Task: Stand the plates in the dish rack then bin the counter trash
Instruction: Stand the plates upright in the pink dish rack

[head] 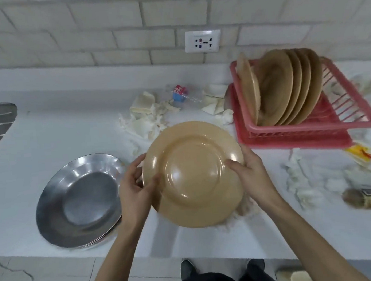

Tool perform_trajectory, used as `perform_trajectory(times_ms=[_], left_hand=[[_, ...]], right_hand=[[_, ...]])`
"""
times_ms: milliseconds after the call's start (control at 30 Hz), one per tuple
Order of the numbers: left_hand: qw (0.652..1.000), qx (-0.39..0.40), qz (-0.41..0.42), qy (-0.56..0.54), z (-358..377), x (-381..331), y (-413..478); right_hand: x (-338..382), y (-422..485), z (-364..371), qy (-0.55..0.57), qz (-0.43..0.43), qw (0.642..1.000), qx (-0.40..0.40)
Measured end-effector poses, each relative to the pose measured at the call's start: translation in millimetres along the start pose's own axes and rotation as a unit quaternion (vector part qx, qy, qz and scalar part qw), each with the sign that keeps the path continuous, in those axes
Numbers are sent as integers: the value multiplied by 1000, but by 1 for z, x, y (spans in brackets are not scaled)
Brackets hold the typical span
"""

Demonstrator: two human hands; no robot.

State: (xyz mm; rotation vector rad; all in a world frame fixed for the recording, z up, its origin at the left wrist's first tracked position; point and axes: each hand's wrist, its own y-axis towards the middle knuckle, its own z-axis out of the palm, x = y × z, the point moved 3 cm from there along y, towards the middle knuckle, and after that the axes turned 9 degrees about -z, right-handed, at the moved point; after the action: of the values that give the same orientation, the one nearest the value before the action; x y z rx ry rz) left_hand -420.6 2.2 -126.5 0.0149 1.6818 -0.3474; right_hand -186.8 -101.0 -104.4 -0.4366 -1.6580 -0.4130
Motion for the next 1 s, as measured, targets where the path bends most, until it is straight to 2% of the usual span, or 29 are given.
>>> perform_trajectory(times_ms=[133,300,500,700,767,867,1000], left_hand=[[998,63,-15,16,65,-2,-25],[994,103,-32,36,142,2,-54],[990,122,-56,46,217,6,-81],[982,151,-79,78,290,10,-88],[983,140,-43,108,309,5,-87],[979,116,64,154,332,-10,-84],[938,131,200,253,360,-25,-76]], right_hand=[[7,-7,-82,-39,-1,999,-22],[15,-15,-171,-70,-6,998,2],[28,-25,-244,-28,-10,997,66],[43,-7,-305,-90,-35,993,72],[51,5,-322,-104,-44,991,69],[65,26,-344,-137,-65,987,47],[86,55,-364,-206,-109,972,9]])
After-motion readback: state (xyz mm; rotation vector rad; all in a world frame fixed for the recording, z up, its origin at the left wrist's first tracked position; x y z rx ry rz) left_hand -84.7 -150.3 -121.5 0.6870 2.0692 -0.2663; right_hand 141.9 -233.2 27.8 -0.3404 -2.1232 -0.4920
